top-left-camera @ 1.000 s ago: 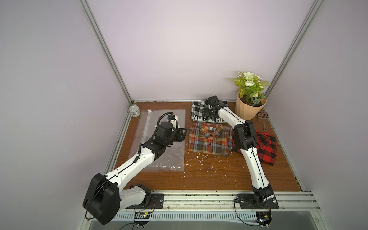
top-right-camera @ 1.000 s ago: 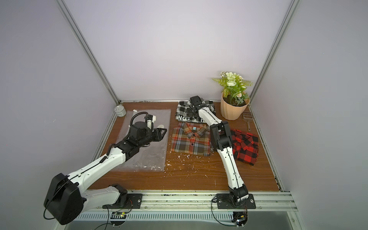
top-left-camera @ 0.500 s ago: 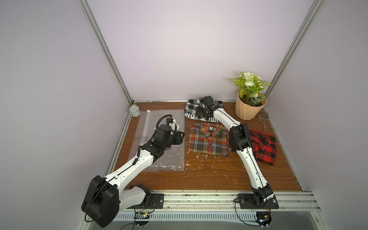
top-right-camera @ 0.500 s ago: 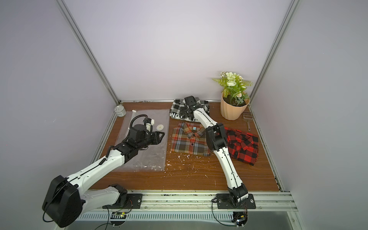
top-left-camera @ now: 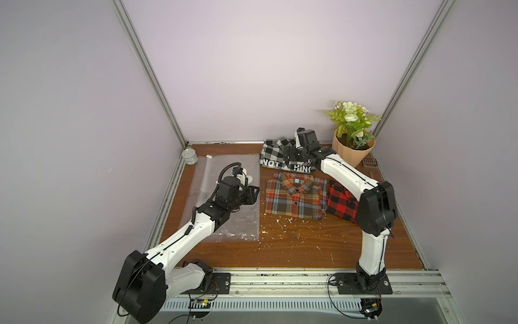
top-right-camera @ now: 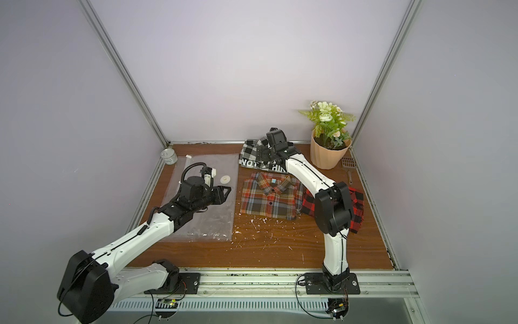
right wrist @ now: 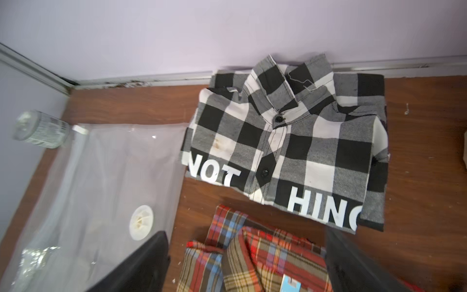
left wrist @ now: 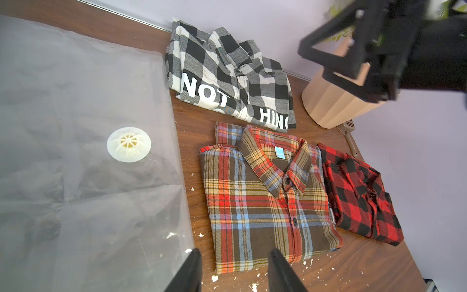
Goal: Take the shirt out of the vacuum bag
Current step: Move the shirt at the center of the board.
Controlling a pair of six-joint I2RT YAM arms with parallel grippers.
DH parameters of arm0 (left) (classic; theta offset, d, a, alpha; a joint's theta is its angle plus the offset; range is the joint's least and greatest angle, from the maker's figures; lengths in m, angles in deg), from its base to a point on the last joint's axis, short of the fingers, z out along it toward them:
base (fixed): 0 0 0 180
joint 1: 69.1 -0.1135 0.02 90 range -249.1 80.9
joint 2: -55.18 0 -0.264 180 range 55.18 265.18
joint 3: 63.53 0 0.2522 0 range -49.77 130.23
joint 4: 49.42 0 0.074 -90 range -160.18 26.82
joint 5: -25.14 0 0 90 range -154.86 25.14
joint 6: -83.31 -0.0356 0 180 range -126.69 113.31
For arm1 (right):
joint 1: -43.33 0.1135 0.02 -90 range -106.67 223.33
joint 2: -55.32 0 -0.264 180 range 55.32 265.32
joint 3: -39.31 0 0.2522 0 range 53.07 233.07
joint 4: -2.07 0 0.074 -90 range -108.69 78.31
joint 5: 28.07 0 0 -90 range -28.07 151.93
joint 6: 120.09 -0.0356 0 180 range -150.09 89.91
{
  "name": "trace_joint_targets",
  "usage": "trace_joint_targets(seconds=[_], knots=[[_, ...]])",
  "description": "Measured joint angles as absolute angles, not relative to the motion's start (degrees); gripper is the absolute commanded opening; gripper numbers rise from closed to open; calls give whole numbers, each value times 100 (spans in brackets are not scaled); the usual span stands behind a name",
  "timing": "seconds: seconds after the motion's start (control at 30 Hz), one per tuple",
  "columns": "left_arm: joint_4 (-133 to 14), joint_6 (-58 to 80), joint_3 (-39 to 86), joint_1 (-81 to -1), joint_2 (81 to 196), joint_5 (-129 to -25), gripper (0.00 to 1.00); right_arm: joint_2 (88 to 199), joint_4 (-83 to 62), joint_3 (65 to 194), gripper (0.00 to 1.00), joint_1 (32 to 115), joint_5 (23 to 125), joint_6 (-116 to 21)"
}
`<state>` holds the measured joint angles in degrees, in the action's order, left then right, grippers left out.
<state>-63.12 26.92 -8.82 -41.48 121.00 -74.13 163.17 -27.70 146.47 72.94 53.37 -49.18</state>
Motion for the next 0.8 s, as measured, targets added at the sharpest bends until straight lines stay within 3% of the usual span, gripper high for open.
trace_joint_targets(seconds=[0.13, 0.3, 0.8], knots=[[-6308, 2692, -882, -4148, 12061, -7429, 45, 15522, -2429, 12901, 99, 7537, 5230, -5158], [-6301, 2692, -882, -4148, 11949, -7472, 46, 15566, -2438, 11784, 99, 7941, 5029, -5355], [-6347, 2642, -1077, -4148, 11565, -7389, 46, 16433, -2532, 12291, 97, 8380, 4474, -5266]])
